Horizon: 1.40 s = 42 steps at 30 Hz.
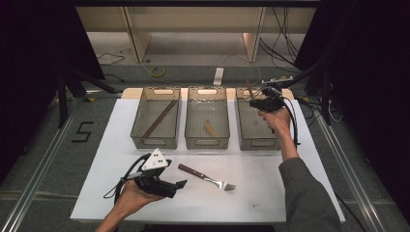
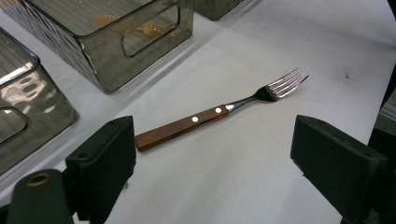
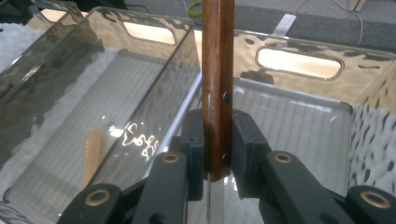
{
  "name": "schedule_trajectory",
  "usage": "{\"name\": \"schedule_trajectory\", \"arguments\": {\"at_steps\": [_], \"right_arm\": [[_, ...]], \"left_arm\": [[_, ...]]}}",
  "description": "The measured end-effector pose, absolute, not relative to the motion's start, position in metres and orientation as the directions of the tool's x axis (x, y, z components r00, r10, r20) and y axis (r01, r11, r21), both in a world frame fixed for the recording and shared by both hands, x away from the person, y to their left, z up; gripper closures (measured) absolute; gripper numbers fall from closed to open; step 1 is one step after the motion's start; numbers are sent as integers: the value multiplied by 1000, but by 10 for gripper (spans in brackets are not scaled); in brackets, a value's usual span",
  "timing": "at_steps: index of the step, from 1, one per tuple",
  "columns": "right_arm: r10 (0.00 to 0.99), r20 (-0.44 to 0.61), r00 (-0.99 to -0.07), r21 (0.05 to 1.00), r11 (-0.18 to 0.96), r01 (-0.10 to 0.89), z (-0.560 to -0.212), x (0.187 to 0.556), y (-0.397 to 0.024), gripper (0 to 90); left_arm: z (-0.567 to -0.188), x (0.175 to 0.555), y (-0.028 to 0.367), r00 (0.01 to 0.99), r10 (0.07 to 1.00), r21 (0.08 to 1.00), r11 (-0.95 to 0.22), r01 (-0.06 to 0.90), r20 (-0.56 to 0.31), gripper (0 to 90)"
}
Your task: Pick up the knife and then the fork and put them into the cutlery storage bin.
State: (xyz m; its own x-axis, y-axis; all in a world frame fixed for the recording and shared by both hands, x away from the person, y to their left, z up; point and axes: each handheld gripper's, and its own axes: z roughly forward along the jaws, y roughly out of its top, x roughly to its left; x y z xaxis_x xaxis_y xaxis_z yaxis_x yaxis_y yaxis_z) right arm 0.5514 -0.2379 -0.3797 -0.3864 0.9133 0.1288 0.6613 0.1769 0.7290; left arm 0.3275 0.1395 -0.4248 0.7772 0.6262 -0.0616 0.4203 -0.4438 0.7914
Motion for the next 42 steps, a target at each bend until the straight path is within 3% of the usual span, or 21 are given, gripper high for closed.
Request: {"name": "schedule_trajectory", "arguments": {"at_steps": [4, 6, 13, 22, 37, 42], "right_arm": [[915, 125, -383, 710, 187, 679, -387, 552, -238, 744], [918, 123, -378, 698, 191, 690, -389, 552, -238, 639], [918, 125, -376, 705, 185, 685, -382, 548, -240, 533], [871, 105, -481, 763, 239, 600, -364, 513, -232, 405], [785, 100, -611, 823, 279, 494, -374, 421, -231, 342], [758, 119, -641, 832, 276, 481, -381, 402, -231, 336]], "left_arm": [[-425, 328, 139, 777, 627, 791, -446, 420, -59, 138], [-425, 328, 139, 775, 629, 793, -440, 421, -62, 138], [-424, 329, 140, 774, 631, 791, -444, 421, -58, 138], [-423, 330, 139, 774, 633, 785, -460, 415, -38, 138], [-421, 344, 131, 783, 620, 741, -506, 441, -43, 138], [-420, 349, 125, 810, 586, 729, -550, 408, -11, 138]]}}
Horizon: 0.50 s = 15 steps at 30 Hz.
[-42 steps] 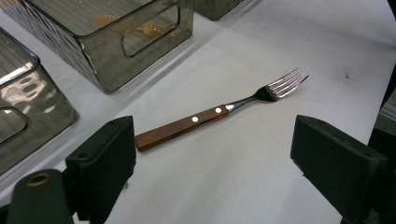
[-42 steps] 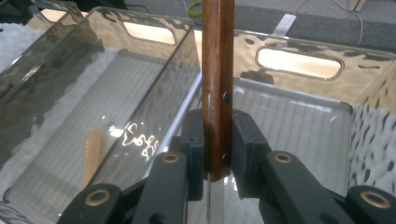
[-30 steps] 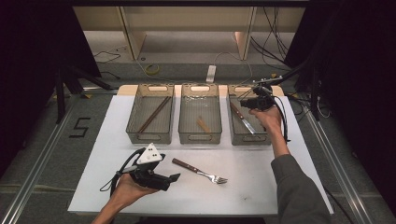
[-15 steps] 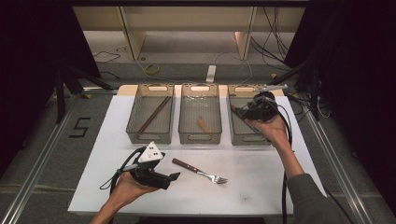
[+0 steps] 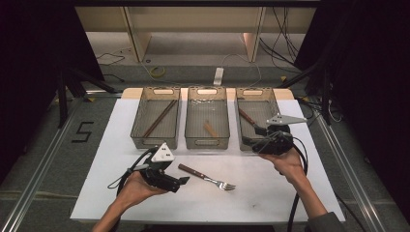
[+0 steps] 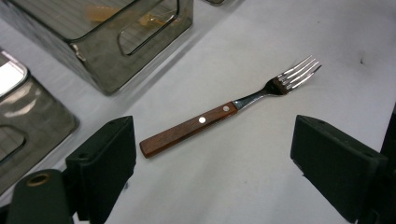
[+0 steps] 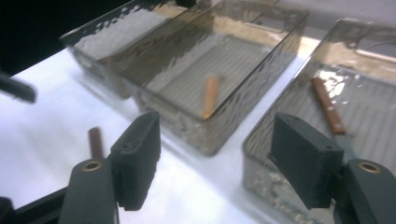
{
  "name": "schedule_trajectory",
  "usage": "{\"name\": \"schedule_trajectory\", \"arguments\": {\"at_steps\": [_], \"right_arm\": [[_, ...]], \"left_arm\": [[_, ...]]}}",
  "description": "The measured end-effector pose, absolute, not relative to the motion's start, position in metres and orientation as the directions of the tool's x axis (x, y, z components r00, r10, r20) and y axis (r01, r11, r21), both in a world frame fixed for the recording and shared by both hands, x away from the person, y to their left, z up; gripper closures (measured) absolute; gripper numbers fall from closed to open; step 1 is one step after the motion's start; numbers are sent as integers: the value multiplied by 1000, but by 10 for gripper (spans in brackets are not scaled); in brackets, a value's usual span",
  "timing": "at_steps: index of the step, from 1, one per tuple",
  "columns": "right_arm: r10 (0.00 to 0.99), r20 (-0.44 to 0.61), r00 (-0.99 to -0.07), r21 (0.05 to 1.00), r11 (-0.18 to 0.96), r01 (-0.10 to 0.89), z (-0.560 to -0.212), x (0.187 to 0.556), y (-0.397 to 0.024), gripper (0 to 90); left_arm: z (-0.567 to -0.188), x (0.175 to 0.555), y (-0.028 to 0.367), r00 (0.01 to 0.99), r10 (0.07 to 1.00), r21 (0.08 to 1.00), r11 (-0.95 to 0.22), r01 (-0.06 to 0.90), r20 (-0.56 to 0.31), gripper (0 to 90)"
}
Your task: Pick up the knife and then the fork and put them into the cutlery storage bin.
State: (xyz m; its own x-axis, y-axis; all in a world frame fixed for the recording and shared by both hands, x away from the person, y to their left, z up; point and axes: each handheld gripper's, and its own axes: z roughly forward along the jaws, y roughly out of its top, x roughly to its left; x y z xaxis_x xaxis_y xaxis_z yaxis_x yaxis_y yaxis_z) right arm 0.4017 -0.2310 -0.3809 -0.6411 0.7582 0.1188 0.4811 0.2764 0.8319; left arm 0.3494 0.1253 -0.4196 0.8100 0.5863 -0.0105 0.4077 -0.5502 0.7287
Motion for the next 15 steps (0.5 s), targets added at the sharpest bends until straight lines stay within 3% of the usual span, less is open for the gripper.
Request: {"name": "schedule_trajectory", "arguments": {"at_steps": [15], "right_arm": [[726, 172, -665, 839, 246, 485, -407, 366, -236, 308]], "left_arm": [[-419, 381, 109, 849, 528, 640, -656, 401, 9, 140]]}}
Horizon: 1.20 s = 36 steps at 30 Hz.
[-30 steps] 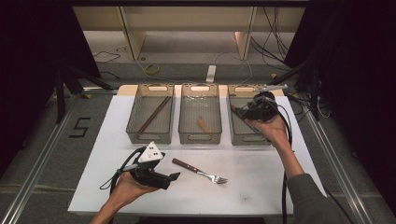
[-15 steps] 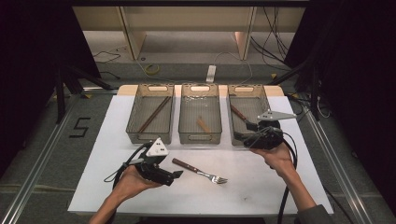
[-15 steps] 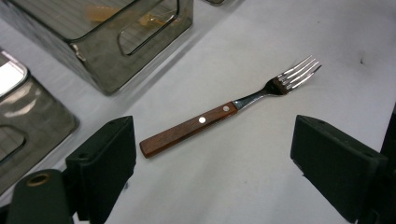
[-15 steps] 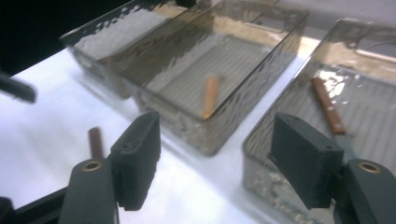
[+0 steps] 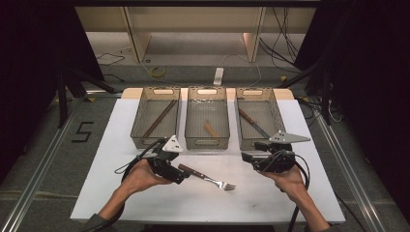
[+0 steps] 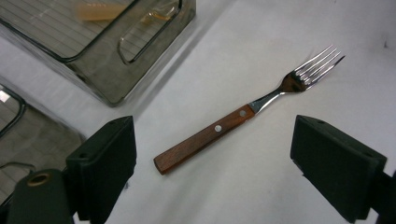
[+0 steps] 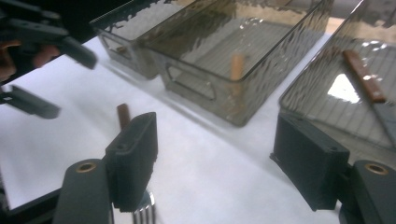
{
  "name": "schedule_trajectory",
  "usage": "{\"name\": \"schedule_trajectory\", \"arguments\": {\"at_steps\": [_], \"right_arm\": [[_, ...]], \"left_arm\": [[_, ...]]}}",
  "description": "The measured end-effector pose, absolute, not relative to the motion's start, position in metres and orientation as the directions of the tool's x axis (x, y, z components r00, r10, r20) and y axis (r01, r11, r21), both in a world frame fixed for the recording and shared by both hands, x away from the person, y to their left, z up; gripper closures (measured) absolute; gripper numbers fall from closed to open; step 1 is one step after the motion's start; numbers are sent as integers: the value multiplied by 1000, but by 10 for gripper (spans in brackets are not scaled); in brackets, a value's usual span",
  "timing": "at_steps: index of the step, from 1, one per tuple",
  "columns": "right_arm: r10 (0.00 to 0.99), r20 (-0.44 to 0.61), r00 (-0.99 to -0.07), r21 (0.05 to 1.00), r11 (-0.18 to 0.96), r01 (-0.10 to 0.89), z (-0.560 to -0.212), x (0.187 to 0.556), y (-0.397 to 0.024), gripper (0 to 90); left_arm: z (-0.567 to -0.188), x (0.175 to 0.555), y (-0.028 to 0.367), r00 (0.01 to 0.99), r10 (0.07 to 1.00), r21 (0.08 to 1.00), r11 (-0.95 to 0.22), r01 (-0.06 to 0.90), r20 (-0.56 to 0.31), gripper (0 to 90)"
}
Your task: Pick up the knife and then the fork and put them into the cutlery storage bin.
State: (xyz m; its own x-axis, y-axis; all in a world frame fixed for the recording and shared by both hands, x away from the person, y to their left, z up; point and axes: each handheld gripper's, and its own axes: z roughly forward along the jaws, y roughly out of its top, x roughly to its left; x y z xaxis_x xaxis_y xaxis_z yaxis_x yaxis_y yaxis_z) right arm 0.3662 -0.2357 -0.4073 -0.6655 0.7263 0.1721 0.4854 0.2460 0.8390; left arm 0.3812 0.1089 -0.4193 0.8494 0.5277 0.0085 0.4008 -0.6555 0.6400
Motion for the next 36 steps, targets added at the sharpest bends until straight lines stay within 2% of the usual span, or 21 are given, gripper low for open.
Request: {"name": "schedule_trajectory", "arguments": {"at_steps": [19, 36], "right_arm": [[685, 169, -708, 834, 283, 474, -423, 329, -234, 283], [671, 174, -721, 837, 285, 467, -427, 319, -234, 276]], "left_arm": [[-443, 412, 71, 914, 399, 406, -848, 340, 68, 222], [-456, 422, 66, 933, 359, 348, -878, 329, 26, 376]]}}
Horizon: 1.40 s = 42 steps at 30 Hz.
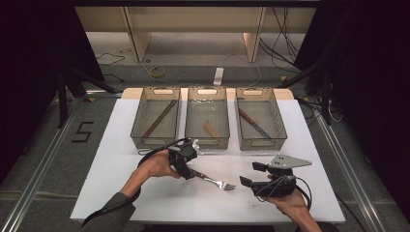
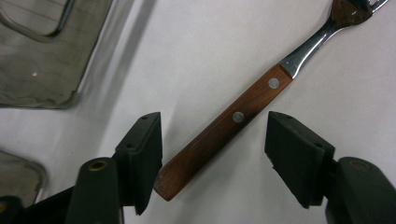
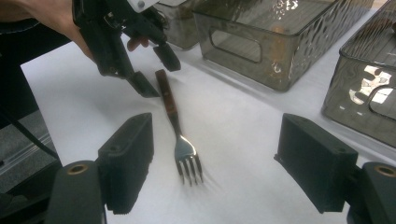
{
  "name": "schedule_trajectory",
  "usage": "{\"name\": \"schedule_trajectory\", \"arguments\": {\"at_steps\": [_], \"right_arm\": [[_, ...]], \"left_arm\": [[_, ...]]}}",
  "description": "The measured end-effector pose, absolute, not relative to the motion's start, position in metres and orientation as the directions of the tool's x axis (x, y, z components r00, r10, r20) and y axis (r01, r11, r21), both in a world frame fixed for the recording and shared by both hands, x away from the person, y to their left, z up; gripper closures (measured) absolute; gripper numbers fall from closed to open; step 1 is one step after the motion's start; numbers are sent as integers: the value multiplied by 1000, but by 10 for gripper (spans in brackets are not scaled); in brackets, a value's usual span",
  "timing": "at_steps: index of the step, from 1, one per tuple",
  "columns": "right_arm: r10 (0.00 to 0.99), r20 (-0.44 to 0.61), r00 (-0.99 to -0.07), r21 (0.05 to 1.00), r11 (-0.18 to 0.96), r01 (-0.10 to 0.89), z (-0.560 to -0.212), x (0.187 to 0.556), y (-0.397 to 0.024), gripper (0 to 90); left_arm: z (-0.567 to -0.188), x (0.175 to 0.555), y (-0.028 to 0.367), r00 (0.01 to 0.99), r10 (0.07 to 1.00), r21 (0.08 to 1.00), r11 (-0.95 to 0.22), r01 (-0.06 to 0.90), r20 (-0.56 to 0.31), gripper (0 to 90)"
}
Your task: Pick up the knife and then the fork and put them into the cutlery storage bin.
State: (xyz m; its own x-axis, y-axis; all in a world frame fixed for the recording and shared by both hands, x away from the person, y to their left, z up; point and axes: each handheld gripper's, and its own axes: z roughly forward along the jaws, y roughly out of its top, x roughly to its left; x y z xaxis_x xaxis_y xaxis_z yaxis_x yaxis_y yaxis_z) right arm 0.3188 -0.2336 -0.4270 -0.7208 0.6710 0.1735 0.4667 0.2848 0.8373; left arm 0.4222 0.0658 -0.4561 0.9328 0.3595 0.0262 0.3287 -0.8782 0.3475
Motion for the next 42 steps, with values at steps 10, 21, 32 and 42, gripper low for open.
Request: {"name": "schedule_trajectory", "arguments": {"at_steps": [10, 21, 32, 42], "right_arm": [[669, 177, -722, 832, 291, 473, -428, 320, -233, 277], [666, 182, -724, 828, 293, 478, -428, 320, -233, 277], [663, 182, -726, 826, 297, 479, -427, 320, -232, 277], [662, 185, -726, 825, 298, 481, -428, 321, -232, 283]], "left_arm": [[-462, 422, 66, 941, 338, 316, -895, 315, 19, 444], [-462, 418, 64, 951, 310, 282, -912, 297, 1, 576], [-461, 414, 62, 965, 263, 263, -931, 252, 6, 694], [-461, 411, 61, 969, 247, 255, -938, 234, 18, 750]]}}
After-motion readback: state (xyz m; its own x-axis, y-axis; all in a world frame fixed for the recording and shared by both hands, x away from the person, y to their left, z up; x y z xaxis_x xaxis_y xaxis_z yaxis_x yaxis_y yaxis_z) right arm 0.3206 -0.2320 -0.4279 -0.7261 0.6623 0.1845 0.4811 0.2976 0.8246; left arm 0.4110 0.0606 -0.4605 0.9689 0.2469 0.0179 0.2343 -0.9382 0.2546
